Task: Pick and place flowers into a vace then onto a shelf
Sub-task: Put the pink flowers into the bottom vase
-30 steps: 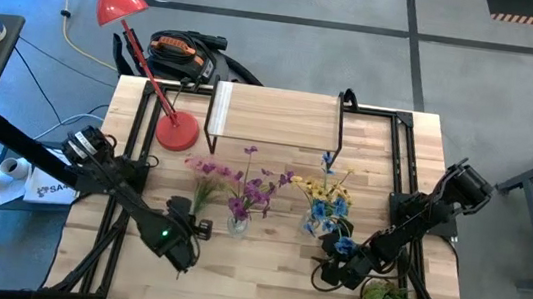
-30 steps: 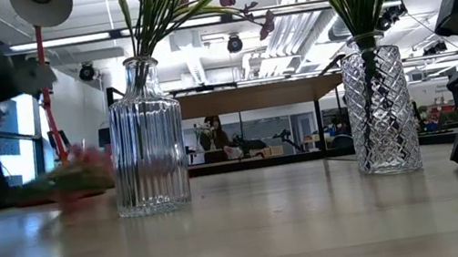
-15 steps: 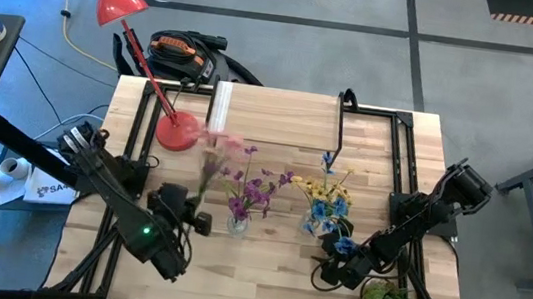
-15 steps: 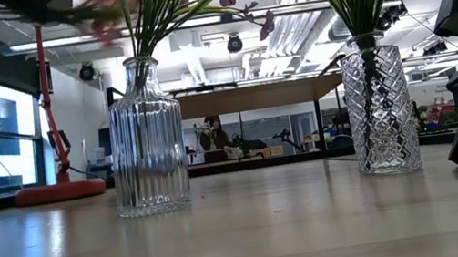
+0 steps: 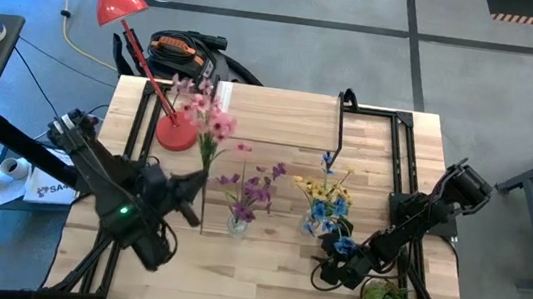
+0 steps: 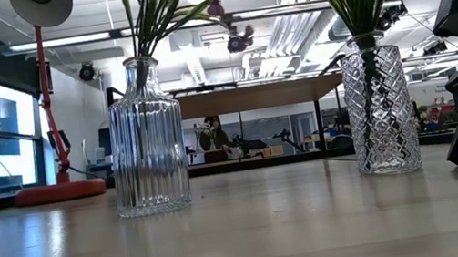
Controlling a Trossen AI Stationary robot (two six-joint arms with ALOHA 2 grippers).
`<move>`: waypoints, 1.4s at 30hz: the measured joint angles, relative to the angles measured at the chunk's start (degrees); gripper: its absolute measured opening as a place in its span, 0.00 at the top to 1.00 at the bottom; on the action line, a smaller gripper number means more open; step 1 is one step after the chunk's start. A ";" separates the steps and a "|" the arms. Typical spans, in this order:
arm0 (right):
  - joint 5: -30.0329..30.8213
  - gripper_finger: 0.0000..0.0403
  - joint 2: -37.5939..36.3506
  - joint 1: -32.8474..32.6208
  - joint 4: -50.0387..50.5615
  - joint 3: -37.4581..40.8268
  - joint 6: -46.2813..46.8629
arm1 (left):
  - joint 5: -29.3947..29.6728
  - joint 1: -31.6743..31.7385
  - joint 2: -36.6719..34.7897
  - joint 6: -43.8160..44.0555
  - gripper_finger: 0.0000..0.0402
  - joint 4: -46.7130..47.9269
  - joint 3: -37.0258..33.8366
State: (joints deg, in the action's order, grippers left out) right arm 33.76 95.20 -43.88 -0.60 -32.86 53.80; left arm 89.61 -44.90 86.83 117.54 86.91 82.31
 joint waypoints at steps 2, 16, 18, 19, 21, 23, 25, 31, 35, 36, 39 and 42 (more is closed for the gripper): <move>-0.12 0.26 0.00 0.03 0.05 0.00 0.00 | 0.75 -1.11 -0.08 -6.06 0.93 -3.21 0.71; -0.83 0.26 -0.02 0.55 0.06 -0.07 -2.12 | 0.45 -2.41 0.93 -72.64 0.93 -61.06 0.56; -0.84 0.26 -0.02 0.55 0.06 -0.07 -2.20 | -0.31 -2.33 0.96 -84.87 0.93 -70.02 0.57; -0.87 0.26 -0.02 0.55 0.06 -0.07 -2.19 | -0.35 -2.22 0.94 -90.10 0.93 -73.74 0.58; -0.85 0.26 -0.02 0.55 0.06 -0.07 -2.19 | -1.12 -1.22 0.94 -98.20 0.93 -78.62 0.58; -0.87 0.26 -0.02 0.55 0.06 -0.07 -2.25 | -3.35 0.05 0.94 -104.78 0.93 -81.92 0.58; -0.89 0.26 -0.02 0.55 0.06 -0.07 -2.21 | -6.91 1.91 0.94 -112.67 0.93 -86.31 0.58; -1.05 0.26 -0.04 0.55 0.04 -0.07 -0.54 | -23.94 6.50 0.94 -140.37 0.93 -106.75 0.58; -1.02 0.26 -0.04 0.55 -0.11 -0.07 -0.02 | -34.30 6.66 -0.74 -148.33 0.93 -111.73 0.58; -0.85 0.26 -0.04 0.52 -0.12 -0.07 0.11 | -38.32 6.66 -1.49 -148.52 0.93 -111.98 0.57; -0.52 0.26 -0.04 0.52 -0.14 -0.07 0.15 | -46.98 6.62 -3.24 -147.42 0.91 -112.47 -0.59; -0.30 0.26 -0.04 0.50 -0.14 -0.07 0.15 | -50.90 6.39 -3.46 -144.69 0.92 -114.99 -2.82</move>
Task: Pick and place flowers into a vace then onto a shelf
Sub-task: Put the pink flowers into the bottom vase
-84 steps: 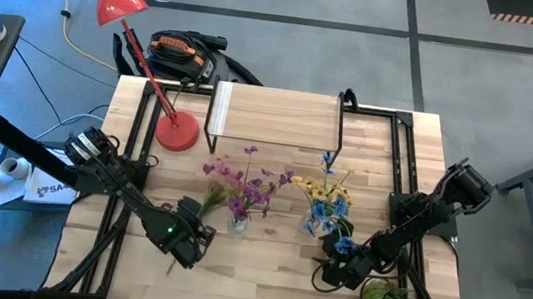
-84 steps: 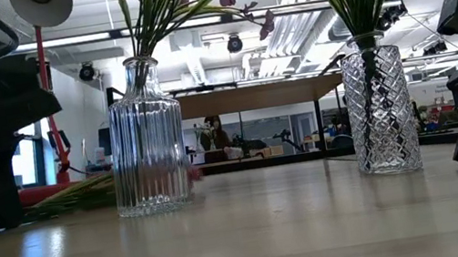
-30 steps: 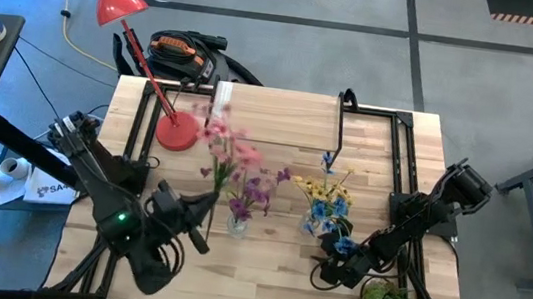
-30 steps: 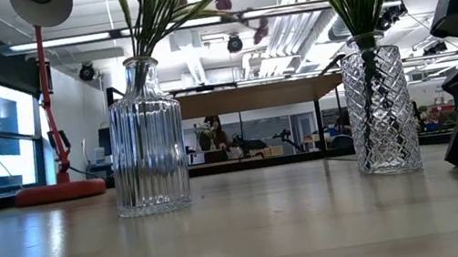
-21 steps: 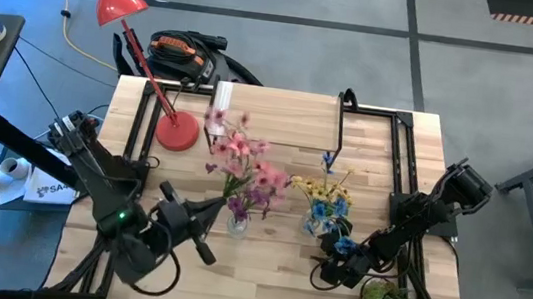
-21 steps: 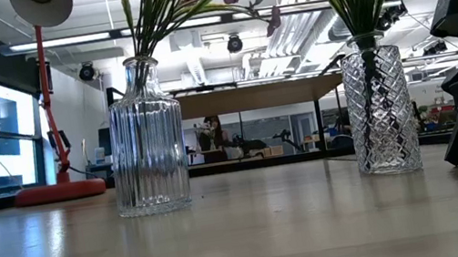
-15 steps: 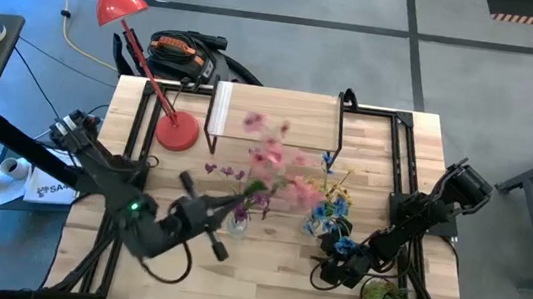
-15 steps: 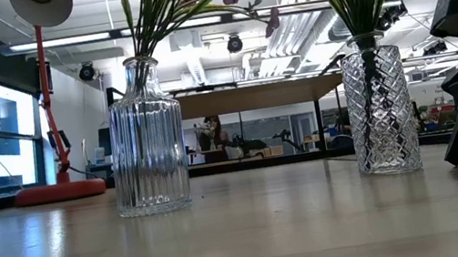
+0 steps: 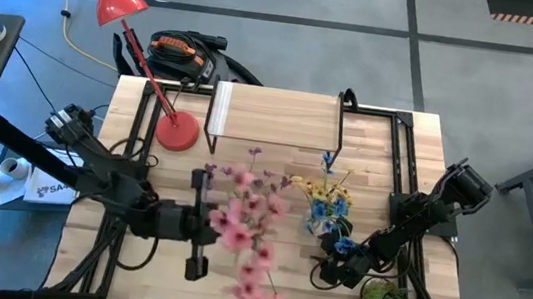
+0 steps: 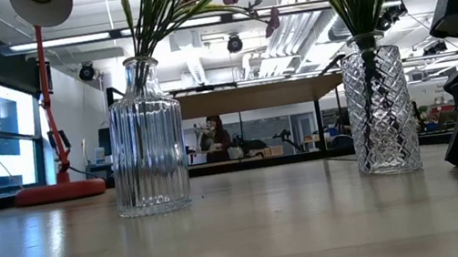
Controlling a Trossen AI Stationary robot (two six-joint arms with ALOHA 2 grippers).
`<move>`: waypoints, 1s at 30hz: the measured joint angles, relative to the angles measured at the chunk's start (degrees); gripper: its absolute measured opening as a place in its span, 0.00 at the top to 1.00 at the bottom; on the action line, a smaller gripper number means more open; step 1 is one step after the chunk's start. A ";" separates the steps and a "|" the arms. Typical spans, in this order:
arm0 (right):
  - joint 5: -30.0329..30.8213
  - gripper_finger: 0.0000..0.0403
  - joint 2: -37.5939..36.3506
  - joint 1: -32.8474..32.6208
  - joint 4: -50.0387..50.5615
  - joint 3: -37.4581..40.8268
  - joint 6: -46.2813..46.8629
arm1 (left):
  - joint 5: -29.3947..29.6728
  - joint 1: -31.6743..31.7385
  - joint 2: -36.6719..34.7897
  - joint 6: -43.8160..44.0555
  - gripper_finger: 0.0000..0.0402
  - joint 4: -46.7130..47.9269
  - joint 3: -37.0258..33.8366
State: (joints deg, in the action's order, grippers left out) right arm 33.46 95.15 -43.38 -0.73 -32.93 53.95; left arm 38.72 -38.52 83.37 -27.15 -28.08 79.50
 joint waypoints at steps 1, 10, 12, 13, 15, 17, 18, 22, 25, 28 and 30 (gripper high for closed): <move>0.01 0.26 0.00 0.00 0.00 0.00 0.00 | -0.97 -0.54 0.02 0.05 0.93 -1.39 -0.94; -0.75 0.26 0.00 0.02 0.02 0.00 -0.01 | 1.09 -5.43 -0.31 -4.13 0.93 -20.22 -11.96; -1.31 0.26 -0.02 0.02 0.00 0.00 -0.02 | -0.06 -5.41 -0.49 -4.24 0.93 -25.10 -14.40; -1.48 0.26 -0.02 0.02 0.00 0.00 -0.02 | -1.14 -5.41 -0.68 -4.29 0.93 -26.27 -15.63; -1.53 0.26 -0.02 0.02 0.01 0.00 -0.02 | -2.92 -5.41 -1.22 -4.56 0.93 -26.38 -17.96; -1.64 0.26 -0.02 0.25 0.02 0.00 -0.04 | -3.89 -5.38 -1.51 -4.19 0.93 -27.23 -20.27; -1.80 0.26 -0.02 0.39 0.00 0.00 -0.03 | -3.89 -5.38 -1.53 -4.22 0.93 -28.51 -21.50; -2.26 0.26 -0.07 1.14 -0.17 -0.04 0.00 | -5.09 -5.35 -1.56 -5.72 0.93 -34.15 -27.75; -2.55 0.26 -0.07 1.75 -0.31 -0.09 0.00 | -9.29 -3.99 -1.56 -7.25 0.93 -41.37 -32.78; -2.79 0.26 -0.07 2.16 -0.67 -0.07 0.02 | -12.64 -1.48 -1.57 -5.93 0.93 -47.45 -37.97; -2.77 0.26 -0.07 2.29 -0.81 -0.07 0.02 | -14.75 0.32 -1.57 -5.39 0.93 -50.54 -40.92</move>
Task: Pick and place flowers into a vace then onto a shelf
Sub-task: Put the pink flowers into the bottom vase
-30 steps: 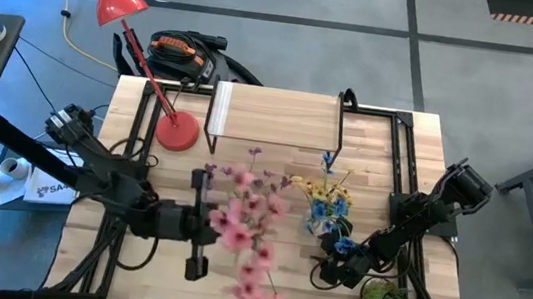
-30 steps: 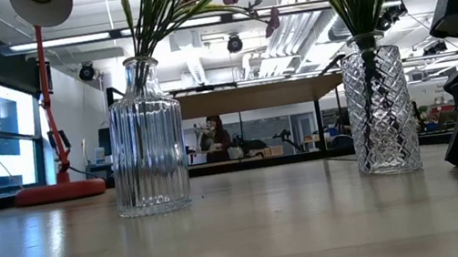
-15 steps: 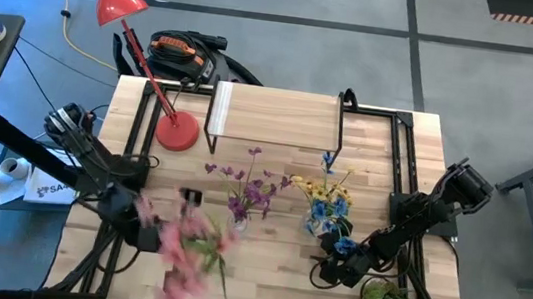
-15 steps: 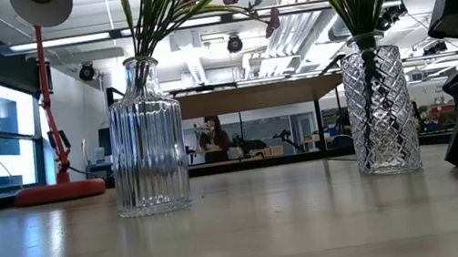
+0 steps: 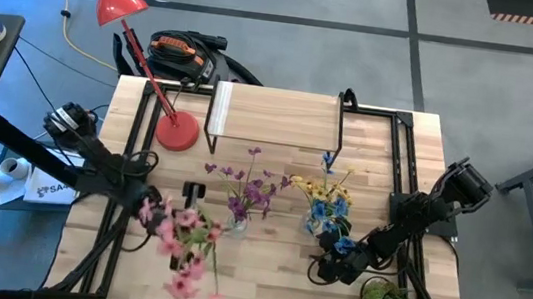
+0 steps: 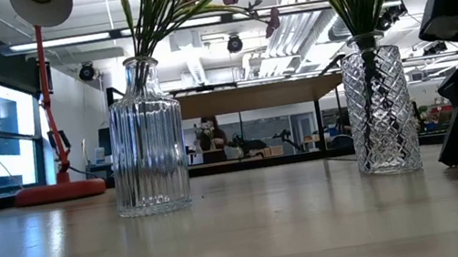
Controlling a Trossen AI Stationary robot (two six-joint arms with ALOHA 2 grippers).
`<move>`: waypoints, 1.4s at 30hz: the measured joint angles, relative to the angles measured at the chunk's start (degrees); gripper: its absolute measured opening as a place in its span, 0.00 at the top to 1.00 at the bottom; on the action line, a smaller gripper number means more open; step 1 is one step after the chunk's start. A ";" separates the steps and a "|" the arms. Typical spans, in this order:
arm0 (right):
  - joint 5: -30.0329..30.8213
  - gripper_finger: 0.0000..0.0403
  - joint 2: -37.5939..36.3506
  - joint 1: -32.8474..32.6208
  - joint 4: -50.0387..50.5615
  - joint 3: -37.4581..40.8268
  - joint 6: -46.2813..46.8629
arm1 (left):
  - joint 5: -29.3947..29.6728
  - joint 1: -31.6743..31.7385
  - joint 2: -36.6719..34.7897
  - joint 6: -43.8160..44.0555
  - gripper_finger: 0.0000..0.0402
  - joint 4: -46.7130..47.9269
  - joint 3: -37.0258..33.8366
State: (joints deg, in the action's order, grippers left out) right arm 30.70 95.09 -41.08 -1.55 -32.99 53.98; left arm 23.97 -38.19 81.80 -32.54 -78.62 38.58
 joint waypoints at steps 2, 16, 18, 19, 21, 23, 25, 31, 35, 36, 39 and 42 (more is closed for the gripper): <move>0.00 0.26 0.02 0.04 -0.07 0.00 0.07 | -2.36 1.81 0.00 1.83 0.93 -1.83 -2.70; -0.19 0.26 0.04 0.09 -0.08 0.04 1.49 | -9.51 9.42 0.46 11.81 0.93 -3.94 -9.37; -0.21 0.26 0.04 0.09 -0.08 0.04 1.49 | -9.94 9.83 0.90 12.43 0.93 -4.03 -10.03; -0.22 0.26 0.04 0.09 -0.06 0.04 1.50 | -9.94 9.83 0.92 12.77 0.93 -4.11 -10.32; -0.27 0.26 0.04 0.09 -0.06 0.04 1.49 | -9.99 10.14 0.90 13.31 0.93 -4.58 -10.67; -0.28 0.26 0.04 0.09 -0.06 0.04 1.51 | -10.10 10.18 1.16 13.77 0.93 -4.62 -11.18; -0.33 0.26 0.04 0.11 -0.06 0.04 1.51 | -10.08 10.23 1.74 13.68 0.92 -4.87 -11.18; -0.52 0.26 0.04 0.22 -0.04 0.04 1.25 | -12.16 11.39 1.75 13.38 0.93 -6.94 -11.18; -0.52 0.26 0.04 0.22 -0.04 0.07 1.25 | -15.39 14.15 1.75 14.75 0.93 -7.21 -11.17; -0.54 0.26 0.04 0.22 -0.04 0.07 1.33 | -16.27 14.90 1.76 15.87 0.93 -6.89 -11.16; -0.88 0.26 0.04 0.22 -0.02 0.04 1.38 | -17.49 16.39 4.19 17.84 0.93 -8.13 -11.13; -1.01 0.26 0.07 0.22 0.00 0.07 1.36 | -17.49 16.56 6.57 18.71 0.93 -10.70 -11.14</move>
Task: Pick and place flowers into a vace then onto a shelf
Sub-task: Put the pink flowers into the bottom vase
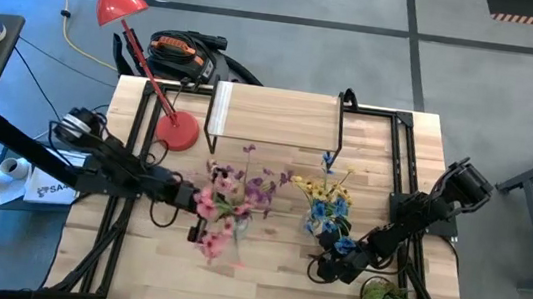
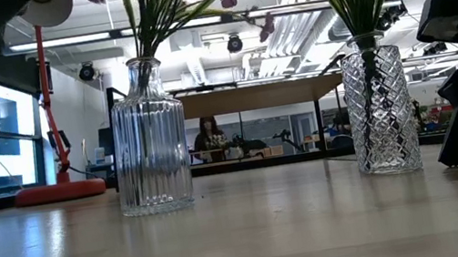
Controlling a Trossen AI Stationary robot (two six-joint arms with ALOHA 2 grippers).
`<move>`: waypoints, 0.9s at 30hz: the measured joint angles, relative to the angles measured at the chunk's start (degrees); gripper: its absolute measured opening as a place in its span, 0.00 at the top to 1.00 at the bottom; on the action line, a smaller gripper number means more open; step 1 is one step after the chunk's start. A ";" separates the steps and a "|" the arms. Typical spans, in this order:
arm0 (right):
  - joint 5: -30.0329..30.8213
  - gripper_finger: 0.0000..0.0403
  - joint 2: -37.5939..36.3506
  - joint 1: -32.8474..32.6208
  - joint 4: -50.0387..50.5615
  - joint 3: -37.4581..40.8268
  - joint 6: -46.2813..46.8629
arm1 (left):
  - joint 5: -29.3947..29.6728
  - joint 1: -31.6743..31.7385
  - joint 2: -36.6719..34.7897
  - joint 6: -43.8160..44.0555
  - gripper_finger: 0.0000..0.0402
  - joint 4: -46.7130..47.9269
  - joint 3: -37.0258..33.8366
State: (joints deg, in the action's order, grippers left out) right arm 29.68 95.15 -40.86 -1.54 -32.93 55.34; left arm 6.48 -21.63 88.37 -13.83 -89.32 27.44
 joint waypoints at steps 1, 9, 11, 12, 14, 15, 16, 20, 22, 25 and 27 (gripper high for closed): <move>0.04 0.26 0.00 0.00 -0.02 0.00 -0.04 | 0.02 0.00 0.83 0.62 0.93 -0.28 0.07; 0.05 0.26 0.00 0.11 0.00 0.00 -0.23 | 1.99 -0.13 3.14 5.22 0.93 -0.15 0.02; 0.05 0.26 0.00 0.11 0.00 0.00 -0.25 | 2.87 -0.13 3.69 5.96 0.93 -0.10 0.02; 0.05 0.26 0.00 0.11 0.00 0.00 -0.25 | 3.69 -0.13 3.89 6.30 0.92 0.62 0.01; 0.06 0.26 0.00 0.11 0.05 0.00 -0.27 | 4.76 -0.13 3.95 7.93 0.91 2.44 0.02; 0.07 0.26 0.00 0.11 0.11 0.00 -0.27 | 5.36 -0.13 4.45 8.87 0.91 2.82 0.03; 0.07 0.26 0.00 0.11 0.11 0.00 -0.27 | 6.10 -0.13 5.22 9.46 0.91 3.02 0.04; 0.33 0.26 0.00 0.09 0.43 0.00 -0.29 | 6.45 -0.13 7.77 11.06 0.92 2.16 0.00; 0.30 0.26 0.00 0.09 0.60 0.00 -0.29 | 6.45 -0.13 9.04 12.61 0.92 2.10 0.02; 0.24 0.26 0.00 0.09 1.16 -0.02 -0.29 | 6.59 -0.13 10.78 14.87 0.90 2.24 0.02; 0.18 0.26 0.00 0.11 1.38 -0.02 -0.29 | 6.67 -0.13 11.31 15.92 0.89 2.32 0.02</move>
State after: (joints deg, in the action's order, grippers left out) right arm 29.87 95.15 -40.75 -0.16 -32.95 55.05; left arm 13.15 -21.76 99.68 2.08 -87.00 27.46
